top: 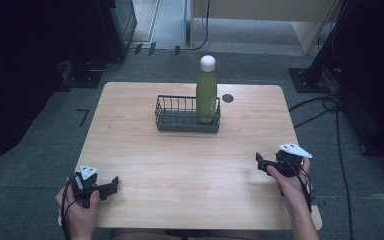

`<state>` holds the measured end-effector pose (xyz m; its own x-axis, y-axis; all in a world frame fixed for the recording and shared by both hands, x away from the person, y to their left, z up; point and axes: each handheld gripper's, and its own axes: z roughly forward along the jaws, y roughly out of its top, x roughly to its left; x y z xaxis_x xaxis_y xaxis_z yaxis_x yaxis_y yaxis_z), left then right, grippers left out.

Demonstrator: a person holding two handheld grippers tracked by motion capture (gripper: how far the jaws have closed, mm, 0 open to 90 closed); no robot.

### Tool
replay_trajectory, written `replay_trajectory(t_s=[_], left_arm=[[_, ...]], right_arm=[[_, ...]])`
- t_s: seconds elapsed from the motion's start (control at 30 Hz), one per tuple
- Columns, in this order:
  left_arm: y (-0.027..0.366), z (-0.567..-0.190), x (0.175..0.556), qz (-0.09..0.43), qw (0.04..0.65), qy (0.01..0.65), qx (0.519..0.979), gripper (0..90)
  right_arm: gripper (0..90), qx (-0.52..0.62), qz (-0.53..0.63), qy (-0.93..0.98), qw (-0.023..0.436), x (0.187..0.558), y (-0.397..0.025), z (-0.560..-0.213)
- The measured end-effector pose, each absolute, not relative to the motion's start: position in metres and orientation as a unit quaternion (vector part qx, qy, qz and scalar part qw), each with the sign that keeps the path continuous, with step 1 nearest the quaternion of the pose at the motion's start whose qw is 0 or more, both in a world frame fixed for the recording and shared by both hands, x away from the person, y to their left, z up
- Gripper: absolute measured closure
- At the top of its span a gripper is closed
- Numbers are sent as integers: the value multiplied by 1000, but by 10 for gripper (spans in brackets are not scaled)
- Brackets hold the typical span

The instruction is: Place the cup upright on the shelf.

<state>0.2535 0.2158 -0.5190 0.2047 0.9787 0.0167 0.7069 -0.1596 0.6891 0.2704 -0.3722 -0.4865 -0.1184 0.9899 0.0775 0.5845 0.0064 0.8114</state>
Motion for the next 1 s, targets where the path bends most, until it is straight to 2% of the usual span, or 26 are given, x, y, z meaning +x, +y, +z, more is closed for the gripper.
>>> replay_trajectory(t_s=[0.77, 1.0], left_arm=[[216, -519, 253, 240, 283, 583, 723, 0], [216, -519, 253, 240, 283, 583, 723, 0]], right_arm=[[4, 645, 315, 644, 264, 221, -409, -526], [8, 655, 284, 646, 268, 208, -418, -528]])
